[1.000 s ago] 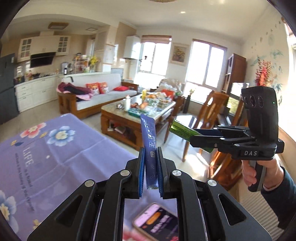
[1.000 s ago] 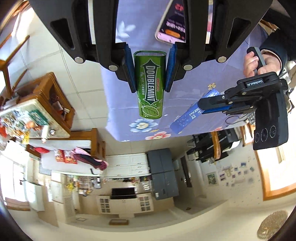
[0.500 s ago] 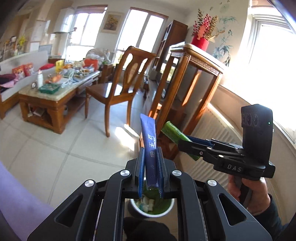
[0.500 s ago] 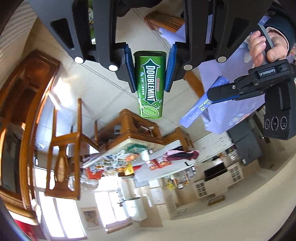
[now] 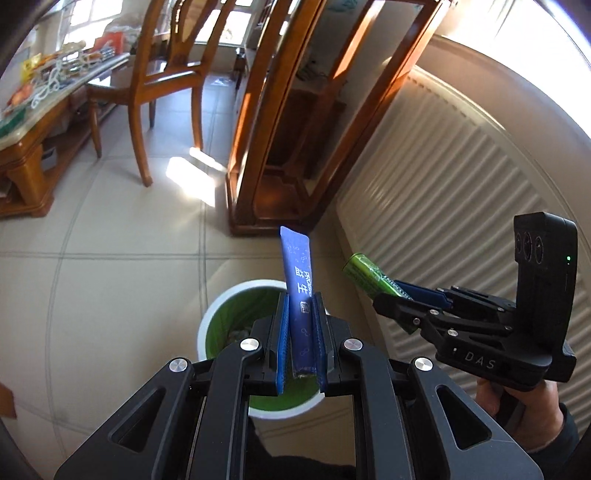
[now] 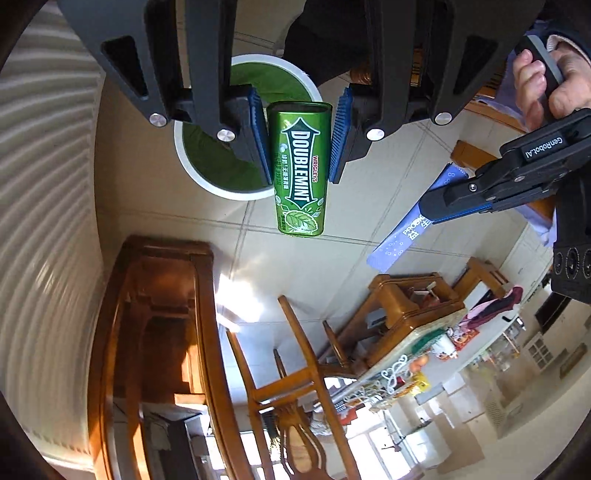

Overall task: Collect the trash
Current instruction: 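Carry the probiotics stick and gum pack with both grippers over the bin, then open both grippers to drop the stick and gum pack into the bin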

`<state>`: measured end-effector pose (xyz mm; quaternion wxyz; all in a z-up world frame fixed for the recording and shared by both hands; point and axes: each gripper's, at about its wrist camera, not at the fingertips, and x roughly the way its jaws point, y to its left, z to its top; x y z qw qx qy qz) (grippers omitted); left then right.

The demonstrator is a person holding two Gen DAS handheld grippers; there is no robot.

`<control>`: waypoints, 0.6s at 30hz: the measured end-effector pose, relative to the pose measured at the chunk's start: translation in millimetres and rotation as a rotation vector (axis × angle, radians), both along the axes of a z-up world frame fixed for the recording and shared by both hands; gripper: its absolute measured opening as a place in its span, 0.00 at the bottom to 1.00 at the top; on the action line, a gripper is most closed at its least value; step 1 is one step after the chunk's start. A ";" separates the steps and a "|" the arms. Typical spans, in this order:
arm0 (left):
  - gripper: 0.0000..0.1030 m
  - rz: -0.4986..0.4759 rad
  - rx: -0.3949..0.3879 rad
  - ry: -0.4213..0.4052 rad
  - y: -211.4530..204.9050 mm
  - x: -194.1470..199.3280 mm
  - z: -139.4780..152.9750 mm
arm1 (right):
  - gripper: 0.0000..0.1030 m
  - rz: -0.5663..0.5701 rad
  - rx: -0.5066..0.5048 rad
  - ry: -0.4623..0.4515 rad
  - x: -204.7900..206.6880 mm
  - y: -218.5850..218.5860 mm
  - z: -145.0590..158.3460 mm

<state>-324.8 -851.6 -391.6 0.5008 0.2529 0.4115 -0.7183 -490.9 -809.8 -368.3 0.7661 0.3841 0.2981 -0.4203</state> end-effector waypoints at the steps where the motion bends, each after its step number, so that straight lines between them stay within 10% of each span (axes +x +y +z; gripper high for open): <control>1: 0.12 -0.009 0.030 0.002 -7.0 -2.7 -15.8 | 0.30 -0.013 0.017 0.006 -7.3 0.2 -10.3; 16: 0.12 -0.087 0.223 -0.036 -39.4 -14.1 -136.2 | 0.32 -0.051 0.206 0.102 2.0 -17.4 -114.0; 18: 0.24 -0.091 0.219 -0.068 -39.7 -16.3 -139.1 | 0.33 -0.063 0.210 0.108 3.0 -17.1 -117.1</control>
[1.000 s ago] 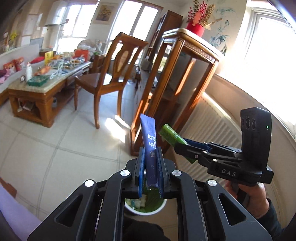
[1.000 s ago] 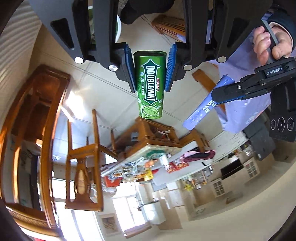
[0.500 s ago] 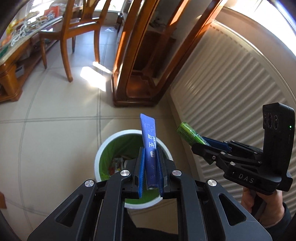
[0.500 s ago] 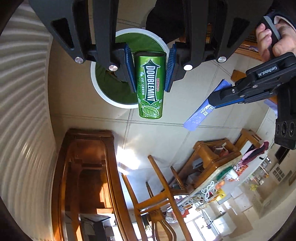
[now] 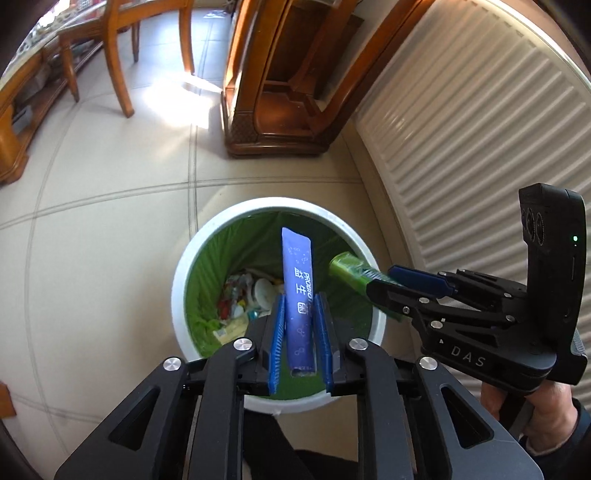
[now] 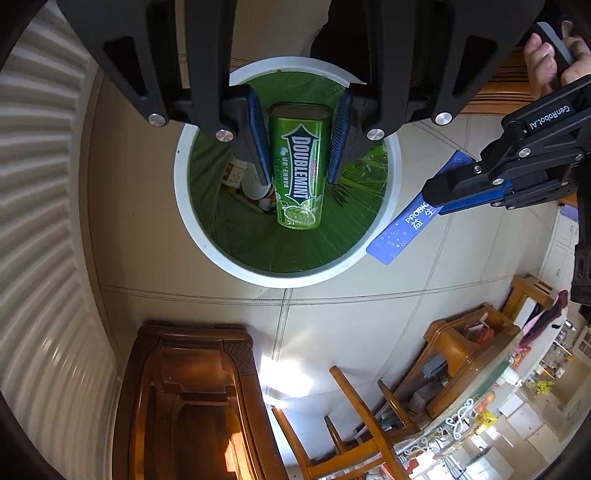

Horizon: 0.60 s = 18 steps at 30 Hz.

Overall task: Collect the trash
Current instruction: 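Open both grippers to drop the stick and gum pack into the bin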

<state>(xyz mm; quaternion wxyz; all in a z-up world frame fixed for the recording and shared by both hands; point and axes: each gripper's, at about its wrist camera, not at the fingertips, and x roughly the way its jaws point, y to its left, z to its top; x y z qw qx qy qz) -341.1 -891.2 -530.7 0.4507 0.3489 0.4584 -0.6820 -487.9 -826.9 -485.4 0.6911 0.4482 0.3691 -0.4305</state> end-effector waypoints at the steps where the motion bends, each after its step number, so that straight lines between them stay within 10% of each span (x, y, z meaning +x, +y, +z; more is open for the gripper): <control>1: 0.41 -0.002 -0.010 -0.023 -0.7 -2.7 1.4 | 0.33 -0.003 0.003 0.008 0.2 -0.1 -1.3; 5: 0.76 -0.012 -0.059 -0.063 3.2 -6.3 13.6 | 0.33 -0.014 -0.001 0.033 -0.5 -1.9 -3.2; 8: 0.84 -0.012 -0.085 -0.075 6.3 -8.0 26.2 | 0.46 -0.035 -0.031 0.032 -3.7 0.1 5.2; 12: 0.91 0.037 -0.123 -0.074 6.1 -4.9 49.3 | 0.88 -0.098 -0.130 0.030 -7.9 5.2 29.6; 18: 0.94 0.137 -0.246 -0.011 16.8 14.2 120.4 | 0.95 -0.143 -0.190 0.014 -3.8 1.5 67.8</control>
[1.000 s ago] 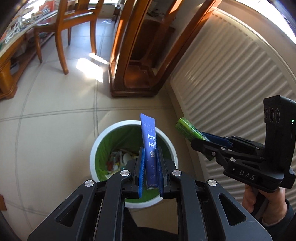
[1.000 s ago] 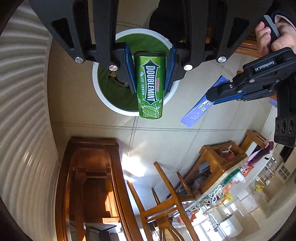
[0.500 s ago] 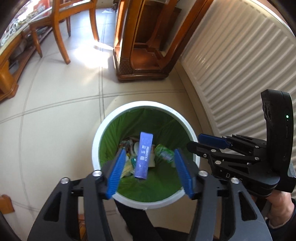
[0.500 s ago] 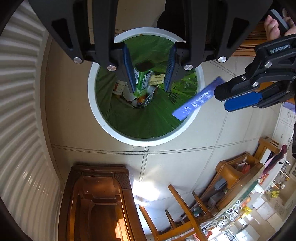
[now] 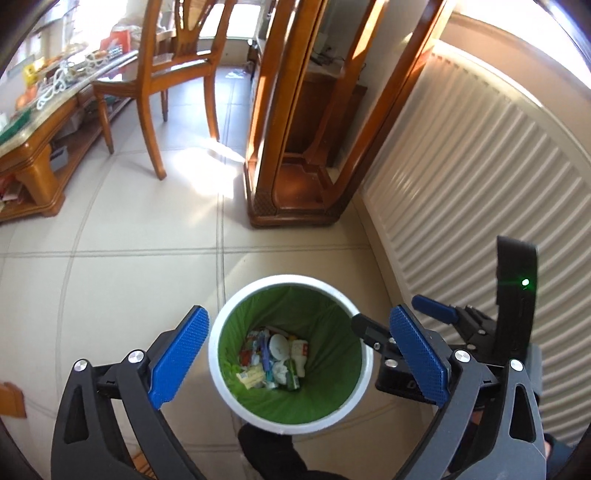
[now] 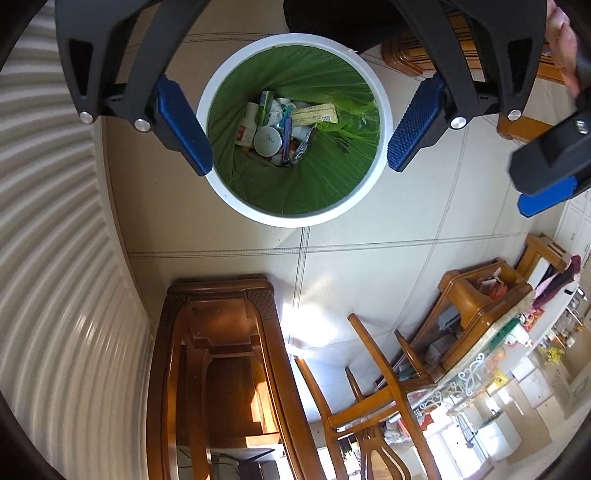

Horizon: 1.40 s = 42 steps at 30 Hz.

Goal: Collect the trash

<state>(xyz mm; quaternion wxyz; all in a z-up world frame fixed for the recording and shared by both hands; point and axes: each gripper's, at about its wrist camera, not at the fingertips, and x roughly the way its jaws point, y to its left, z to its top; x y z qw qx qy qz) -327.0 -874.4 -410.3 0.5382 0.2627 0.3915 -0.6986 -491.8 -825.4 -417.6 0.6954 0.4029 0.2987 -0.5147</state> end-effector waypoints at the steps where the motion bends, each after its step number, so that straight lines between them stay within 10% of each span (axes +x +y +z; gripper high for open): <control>1: 0.94 0.016 -0.022 0.016 5.3 3.9 16.3 | 0.95 -0.005 -0.021 0.003 1.4 0.9 8.4; 13: 0.95 0.177 -0.403 0.012 127.7 63.5 230.9 | 0.95 -0.085 -0.350 -0.042 36.1 28.9 133.6; 23: 0.95 0.464 -0.572 -0.179 319.2 150.7 365.2 | 0.95 0.196 -0.598 -0.275 168.2 139.4 291.8; 31: 0.95 0.957 -0.558 -0.439 531.6 251.3 411.8 | 0.95 0.747 -0.689 -0.425 348.7 317.4 408.2; 42: 0.95 1.575 -0.408 -0.593 789.3 348.4 411.5 | 0.95 1.196 -0.622 -0.532 472.3 515.8 407.6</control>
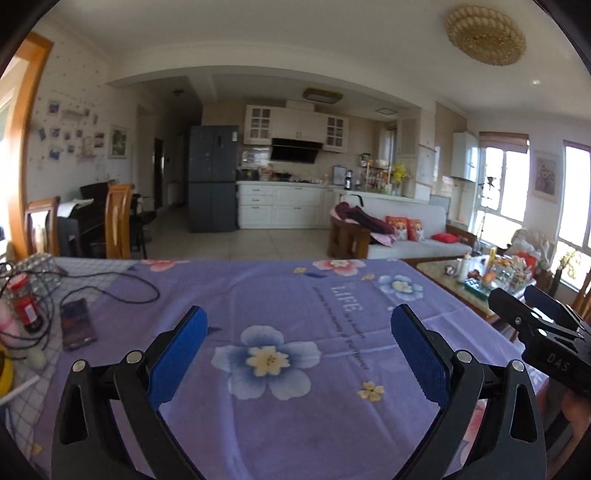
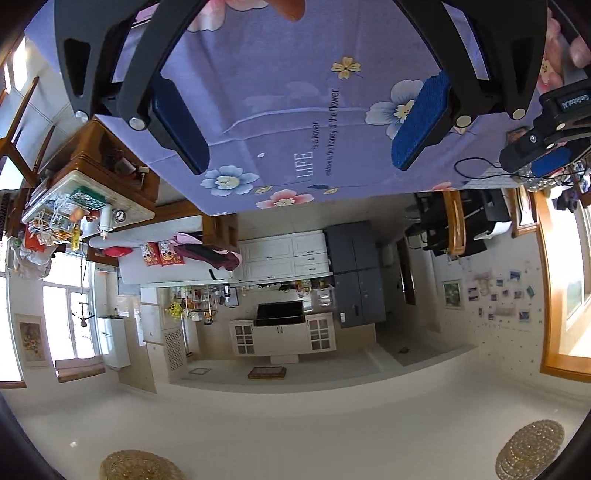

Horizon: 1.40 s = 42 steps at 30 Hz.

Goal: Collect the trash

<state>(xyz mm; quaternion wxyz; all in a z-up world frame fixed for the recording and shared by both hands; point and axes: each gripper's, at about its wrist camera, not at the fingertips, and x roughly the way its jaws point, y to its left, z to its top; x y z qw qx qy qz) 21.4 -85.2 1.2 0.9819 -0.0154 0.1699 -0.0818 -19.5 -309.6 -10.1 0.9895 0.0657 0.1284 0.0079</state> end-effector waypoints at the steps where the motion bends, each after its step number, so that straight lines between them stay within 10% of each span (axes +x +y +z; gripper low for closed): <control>1: 0.95 0.028 0.003 0.003 14.0 2.2 -0.5 | 0.95 0.007 -0.003 0.007 3.8 8.1 -2.5; 42: 0.95 0.196 0.031 0.068 55.6 -8.9 -40.2 | 0.95 0.040 -0.050 0.014 7.1 64.8 -19.4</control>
